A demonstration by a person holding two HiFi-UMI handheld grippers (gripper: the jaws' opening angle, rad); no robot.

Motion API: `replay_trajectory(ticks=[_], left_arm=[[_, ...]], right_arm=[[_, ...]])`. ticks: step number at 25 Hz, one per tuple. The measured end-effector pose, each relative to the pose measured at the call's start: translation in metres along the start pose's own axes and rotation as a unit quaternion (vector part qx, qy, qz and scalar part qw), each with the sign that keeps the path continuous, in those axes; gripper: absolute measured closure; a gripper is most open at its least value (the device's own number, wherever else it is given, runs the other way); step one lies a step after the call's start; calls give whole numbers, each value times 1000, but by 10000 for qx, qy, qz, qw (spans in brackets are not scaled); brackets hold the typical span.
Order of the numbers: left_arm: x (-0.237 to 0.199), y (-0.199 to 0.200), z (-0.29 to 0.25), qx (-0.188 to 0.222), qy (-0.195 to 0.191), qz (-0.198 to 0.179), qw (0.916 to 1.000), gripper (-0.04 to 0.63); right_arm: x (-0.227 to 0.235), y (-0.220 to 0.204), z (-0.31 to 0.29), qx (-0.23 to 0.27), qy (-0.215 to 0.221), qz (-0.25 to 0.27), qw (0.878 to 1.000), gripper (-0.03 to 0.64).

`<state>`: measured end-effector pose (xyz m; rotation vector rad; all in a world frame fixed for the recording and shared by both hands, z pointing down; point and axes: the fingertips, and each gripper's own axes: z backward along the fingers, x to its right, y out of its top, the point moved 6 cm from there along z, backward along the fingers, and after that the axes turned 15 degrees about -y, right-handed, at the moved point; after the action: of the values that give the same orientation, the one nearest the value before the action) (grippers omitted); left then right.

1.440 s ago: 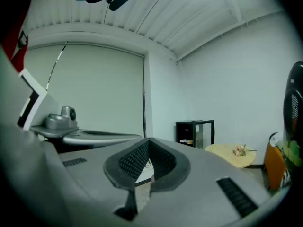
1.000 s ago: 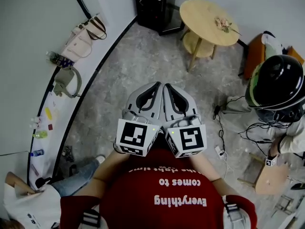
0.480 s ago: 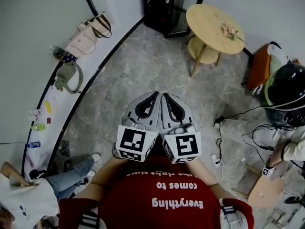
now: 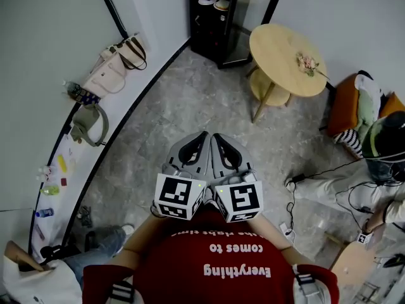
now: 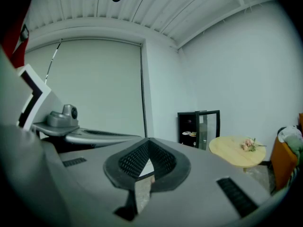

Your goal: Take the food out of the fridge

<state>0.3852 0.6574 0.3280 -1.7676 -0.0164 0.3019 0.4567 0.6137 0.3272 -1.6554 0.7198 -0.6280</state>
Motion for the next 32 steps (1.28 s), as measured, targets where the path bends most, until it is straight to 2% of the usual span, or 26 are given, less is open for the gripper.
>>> replay_trajectory(ticks=[7,9,12,16,24,27,32], left_arm=[[-91,24,-42,-168,-155,-53,9997,595],[-115,32,-49,-241,-328,-122,9991,595],[-149,36,-54,-374,-501,-404,9972,595],[-195,35,-61,-553,-528,-533,9956,595],[-244,42,-105,-476,-800,-532,9942,594],[-266,46,-125,-479,-962,-582,9925,594],[-318,80,-170,-372,-821,-816,9926,594]], right_arm=[[-12,12,-100,266,62,262,9993,606],[-15,15,-127,244,156,116,9995,606],[-23,21,-158,227,375,-379,9983,604],[-32,23,-193,325,371,-260,9984,604],[-18,14,-261,-92,157,-237,9996,604],[-18,16,-296,-12,277,-241,9993,604],[-3,36,-373,115,375,-256,9989,604]])
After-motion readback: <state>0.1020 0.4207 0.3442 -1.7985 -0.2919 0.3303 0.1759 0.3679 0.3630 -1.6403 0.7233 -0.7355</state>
